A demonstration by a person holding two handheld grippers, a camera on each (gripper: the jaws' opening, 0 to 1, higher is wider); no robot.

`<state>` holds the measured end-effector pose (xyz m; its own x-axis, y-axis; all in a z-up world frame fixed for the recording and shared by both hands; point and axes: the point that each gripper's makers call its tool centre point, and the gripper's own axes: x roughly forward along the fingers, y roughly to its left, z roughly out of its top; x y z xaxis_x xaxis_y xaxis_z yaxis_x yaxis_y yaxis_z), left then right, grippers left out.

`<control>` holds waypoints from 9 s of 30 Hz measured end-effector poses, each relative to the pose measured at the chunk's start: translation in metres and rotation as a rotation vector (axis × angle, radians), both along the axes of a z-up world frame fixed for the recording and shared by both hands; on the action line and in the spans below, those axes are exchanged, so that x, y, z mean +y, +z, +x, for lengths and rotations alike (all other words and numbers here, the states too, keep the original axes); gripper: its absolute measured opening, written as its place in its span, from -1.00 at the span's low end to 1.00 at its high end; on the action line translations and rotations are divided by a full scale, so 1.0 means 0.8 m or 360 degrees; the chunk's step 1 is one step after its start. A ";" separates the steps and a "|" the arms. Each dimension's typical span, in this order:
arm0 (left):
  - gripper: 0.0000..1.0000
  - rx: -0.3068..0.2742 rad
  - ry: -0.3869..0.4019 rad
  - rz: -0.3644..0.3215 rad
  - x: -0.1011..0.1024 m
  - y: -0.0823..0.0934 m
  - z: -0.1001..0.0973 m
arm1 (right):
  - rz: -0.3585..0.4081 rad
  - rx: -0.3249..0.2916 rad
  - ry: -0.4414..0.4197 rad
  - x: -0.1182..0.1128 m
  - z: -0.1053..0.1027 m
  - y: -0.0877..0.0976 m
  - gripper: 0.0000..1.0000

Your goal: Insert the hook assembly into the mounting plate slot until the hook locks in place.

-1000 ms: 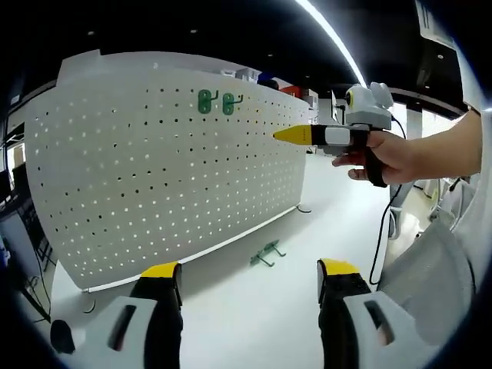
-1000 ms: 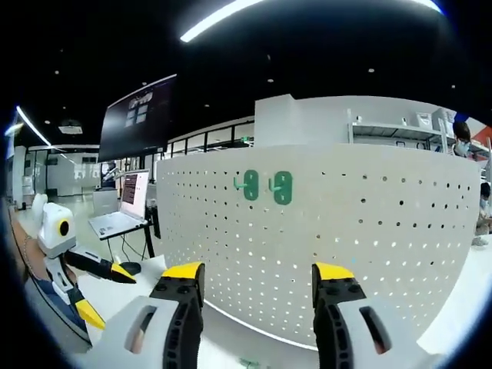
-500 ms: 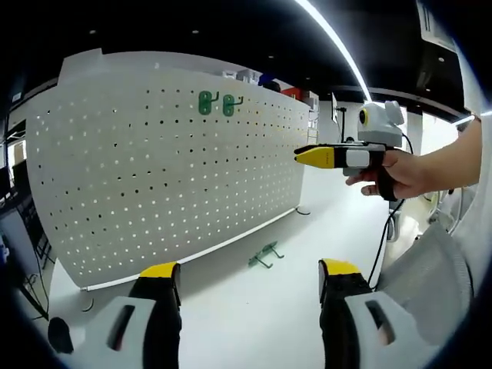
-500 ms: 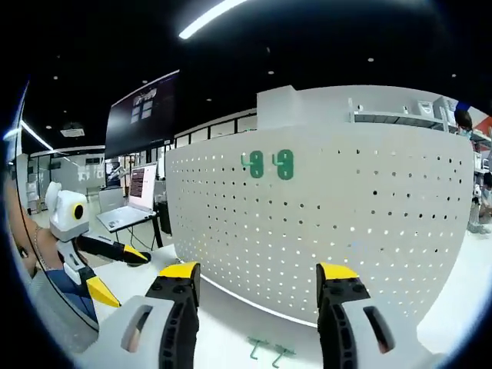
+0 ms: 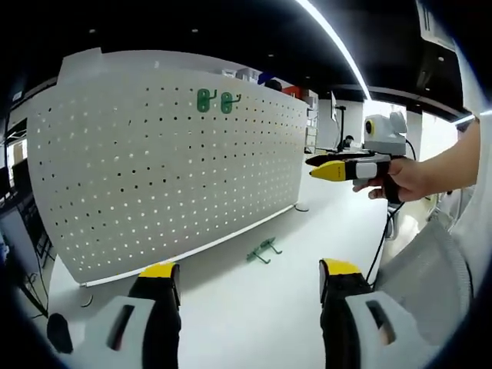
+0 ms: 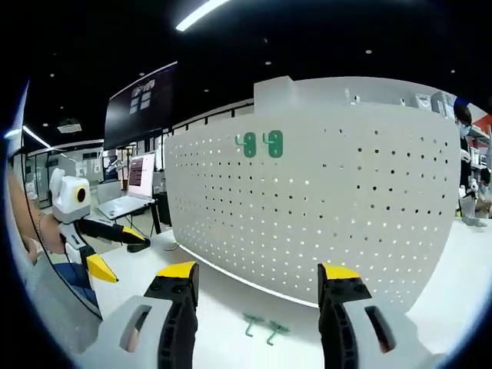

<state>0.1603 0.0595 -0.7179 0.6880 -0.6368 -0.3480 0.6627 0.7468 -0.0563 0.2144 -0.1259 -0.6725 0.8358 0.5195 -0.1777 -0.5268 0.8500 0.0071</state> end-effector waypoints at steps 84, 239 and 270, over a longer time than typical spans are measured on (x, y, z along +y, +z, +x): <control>0.50 0.0114 -0.0084 0.0049 0.004 -0.025 -0.026 | -0.0068 0.0335 -0.0056 -0.055 -0.088 -0.097 0.26; 0.57 0.0267 -0.1201 0.1042 -0.144 -0.145 0.121 | -0.0127 0.0448 -0.0039 -0.055 -0.094 -0.122 0.32; 0.56 0.0340 -0.1354 0.1169 -0.168 -0.186 0.120 | -0.0114 0.0466 -0.0087 -0.063 -0.093 -0.125 0.31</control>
<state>0.2566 -0.0749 -0.8665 0.0134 -0.4619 -0.8868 0.9985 -0.0401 0.0359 0.1401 -0.1764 -0.7723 0.7699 0.4528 -0.4498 -0.4649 0.8807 0.0908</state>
